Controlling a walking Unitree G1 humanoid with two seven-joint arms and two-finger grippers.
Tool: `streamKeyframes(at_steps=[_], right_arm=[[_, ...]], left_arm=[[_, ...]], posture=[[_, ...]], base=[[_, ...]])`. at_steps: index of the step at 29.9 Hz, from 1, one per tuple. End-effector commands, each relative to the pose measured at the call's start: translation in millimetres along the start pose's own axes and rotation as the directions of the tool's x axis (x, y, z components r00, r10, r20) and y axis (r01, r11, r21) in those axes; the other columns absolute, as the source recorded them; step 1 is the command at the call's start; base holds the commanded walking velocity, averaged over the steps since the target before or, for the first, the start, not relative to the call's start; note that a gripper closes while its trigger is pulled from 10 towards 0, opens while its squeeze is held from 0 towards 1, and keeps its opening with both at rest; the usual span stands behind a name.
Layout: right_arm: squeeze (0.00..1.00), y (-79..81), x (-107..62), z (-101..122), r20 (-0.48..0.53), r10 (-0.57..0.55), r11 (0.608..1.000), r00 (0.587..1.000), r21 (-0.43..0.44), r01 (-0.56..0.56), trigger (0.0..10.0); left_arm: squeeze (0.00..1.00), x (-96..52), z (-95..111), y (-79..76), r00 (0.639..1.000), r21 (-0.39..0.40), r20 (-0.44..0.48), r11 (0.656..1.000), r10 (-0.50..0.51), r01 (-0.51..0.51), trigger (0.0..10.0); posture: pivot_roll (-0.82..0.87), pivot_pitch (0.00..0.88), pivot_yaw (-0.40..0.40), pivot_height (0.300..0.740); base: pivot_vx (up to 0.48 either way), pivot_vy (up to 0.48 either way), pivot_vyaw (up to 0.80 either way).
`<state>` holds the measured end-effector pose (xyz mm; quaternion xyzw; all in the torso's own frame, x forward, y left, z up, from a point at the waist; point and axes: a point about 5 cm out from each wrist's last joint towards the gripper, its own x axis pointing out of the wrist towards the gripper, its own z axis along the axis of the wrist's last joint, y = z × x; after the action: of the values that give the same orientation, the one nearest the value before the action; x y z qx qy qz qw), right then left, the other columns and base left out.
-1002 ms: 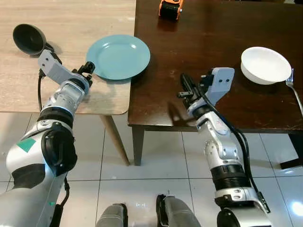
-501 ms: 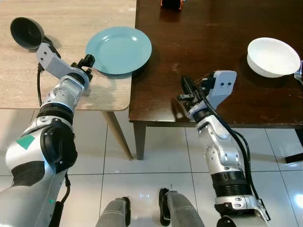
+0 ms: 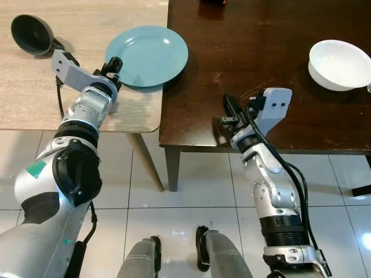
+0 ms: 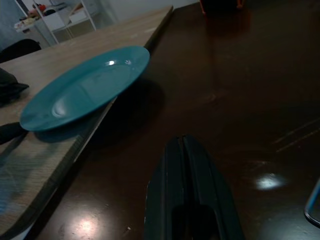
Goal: Setting the table
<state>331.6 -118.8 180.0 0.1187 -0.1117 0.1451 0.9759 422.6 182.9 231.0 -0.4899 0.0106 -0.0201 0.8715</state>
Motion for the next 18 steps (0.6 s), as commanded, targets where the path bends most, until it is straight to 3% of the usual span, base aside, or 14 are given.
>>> streamKeyframes(at_steps=[1, 7, 16, 18], right_arm=[[0.00, 1.6, -3.2, -3.6, -0.015, -0.001, 1.000, 1.000, 0.011, 0.001, 10.0], [0.00, 1.8, -1.5, -2.2, -0.018, 0.002, 1.000, 1.000, 0.010, -0.001, 10.0], [0.00, 2.8, -0.6, -1.6, -0.018, 0.004, 1.000, 1.000, 0.015, -0.003, 10.0], [0.00, 3.1, -0.5, -1.9, -0.019, 0.004, 1.000, 1.000, 0.016, -0.003, 10.0]], left_arm=[[0.00, -0.7, -14.2, 5.0, 0.998, -0.009, -0.058, 1.000, 0.018, -0.019, 10.0], [0.00, -1.3, -19.0, 7.9, 0.997, -0.014, -0.073, 0.999, 0.029, -0.030, 10.0], [0.00, -1.2, -11.8, 6.2, 0.999, -0.116, -0.034, 0.993, -0.003, -0.001, 10.0], [0.00, -1.0, -9.5, 4.8, 1.000, -0.135, -0.021, 0.991, -0.011, 0.008, 0.0]], posture=[[0.00, 0.284, 0.079, 0.740], [0.00, 0.283, 0.077, 0.740], [0.00, 0.283, 0.077, 0.740], [0.01, 0.284, 0.078, 0.740]], base=[[0.000, 0.000, 0.00], [0.000, 0.000, 0.00], [0.000, 0.000, 0.00], [0.000, 0.000, 0.00]])
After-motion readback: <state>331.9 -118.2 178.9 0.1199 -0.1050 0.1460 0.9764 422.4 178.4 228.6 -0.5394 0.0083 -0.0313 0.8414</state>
